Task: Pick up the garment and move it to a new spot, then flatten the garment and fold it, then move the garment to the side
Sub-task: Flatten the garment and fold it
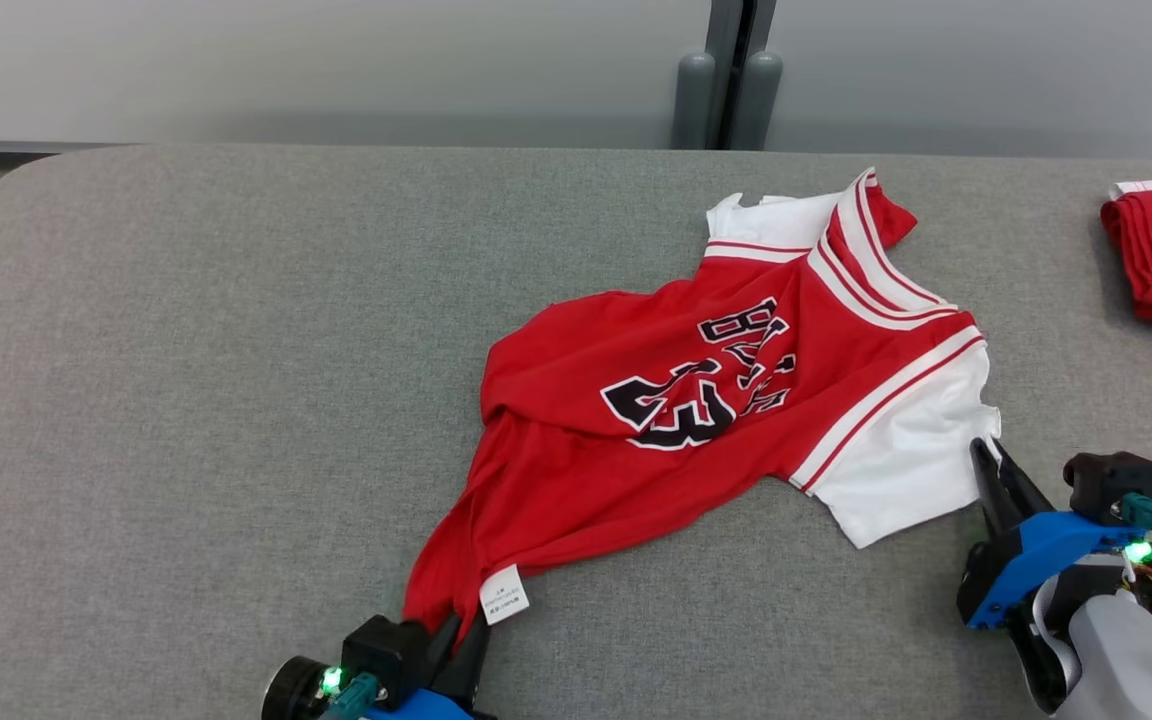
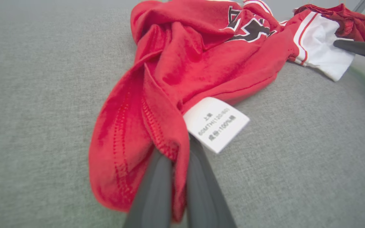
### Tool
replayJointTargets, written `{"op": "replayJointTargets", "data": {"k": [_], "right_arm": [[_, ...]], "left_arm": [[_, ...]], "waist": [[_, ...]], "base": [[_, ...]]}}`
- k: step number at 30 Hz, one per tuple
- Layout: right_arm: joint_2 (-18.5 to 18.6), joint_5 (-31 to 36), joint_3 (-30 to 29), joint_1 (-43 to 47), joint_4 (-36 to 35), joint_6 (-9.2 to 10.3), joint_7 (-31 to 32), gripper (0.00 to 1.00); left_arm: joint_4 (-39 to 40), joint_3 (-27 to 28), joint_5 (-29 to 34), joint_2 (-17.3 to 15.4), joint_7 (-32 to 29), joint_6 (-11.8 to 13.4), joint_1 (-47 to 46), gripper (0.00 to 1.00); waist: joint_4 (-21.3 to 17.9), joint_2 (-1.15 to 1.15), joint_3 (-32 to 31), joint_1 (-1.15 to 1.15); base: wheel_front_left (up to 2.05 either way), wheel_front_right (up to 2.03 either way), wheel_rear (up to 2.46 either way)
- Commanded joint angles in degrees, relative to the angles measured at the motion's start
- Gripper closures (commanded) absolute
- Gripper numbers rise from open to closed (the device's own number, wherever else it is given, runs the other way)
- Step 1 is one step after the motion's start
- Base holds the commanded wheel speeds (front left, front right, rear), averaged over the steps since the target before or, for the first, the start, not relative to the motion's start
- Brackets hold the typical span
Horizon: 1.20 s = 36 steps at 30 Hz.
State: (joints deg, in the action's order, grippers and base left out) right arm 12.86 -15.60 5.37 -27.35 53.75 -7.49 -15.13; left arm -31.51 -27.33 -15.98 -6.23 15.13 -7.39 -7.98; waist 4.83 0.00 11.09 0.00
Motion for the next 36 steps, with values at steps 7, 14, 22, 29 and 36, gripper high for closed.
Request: {"op": "replayJointTargets", "data": {"k": [7,14,22,29,36], "right_arm": [[-0.32,-4.01,-0.62,8.15,-11.69,-0.01,-0.01,1.0],[-0.71,-10.17,-0.16,9.75,-24.36,-0.02,-0.01,1.0],[1.21,-18.25,0.32,-2.65,-31.45,-0.02,1.19,1.0],[1.99,-20.67,-2.41,-25.3,-23.34,-0.02,5.91,1.0],[3.24,-16.6,-6.1,-52.26,-9.48,-0.02,7.57,1.0]], "left_arm": [[6.01,-0.89,-4.79,-2.47,0.07,-0.13,2.96,1.0],[14.22,1.63,-7.94,-3.98,0.07,-0.13,0.87,1.0],[18.47,1.24,-12.38,-7.16,-1.96,-0.13,-13.08,1.0],[14.37,-1.36,-17.17,-10.0,-6.87,-0.13,-35.46,1.0],[4.04,-3.84,-22.16,-9.37,-9.71,-0.13,-60.03,1.0]], "waist": [[-1.7,0.0,-2.46,0.0],[-3.23,0.0,-3.33,0.0],[-3.81,0.0,-1.28,0.0],[-4.13,0.0,5.27,0.0],[-3.81,0.0,13.63,0.0]], "base": [[0.0,0.0,0.0],[0.0,0.0,0.0],[0.0,0.0,0.0],[0.0,0.0,0.0],[0.0,0.0,0.0]]}}
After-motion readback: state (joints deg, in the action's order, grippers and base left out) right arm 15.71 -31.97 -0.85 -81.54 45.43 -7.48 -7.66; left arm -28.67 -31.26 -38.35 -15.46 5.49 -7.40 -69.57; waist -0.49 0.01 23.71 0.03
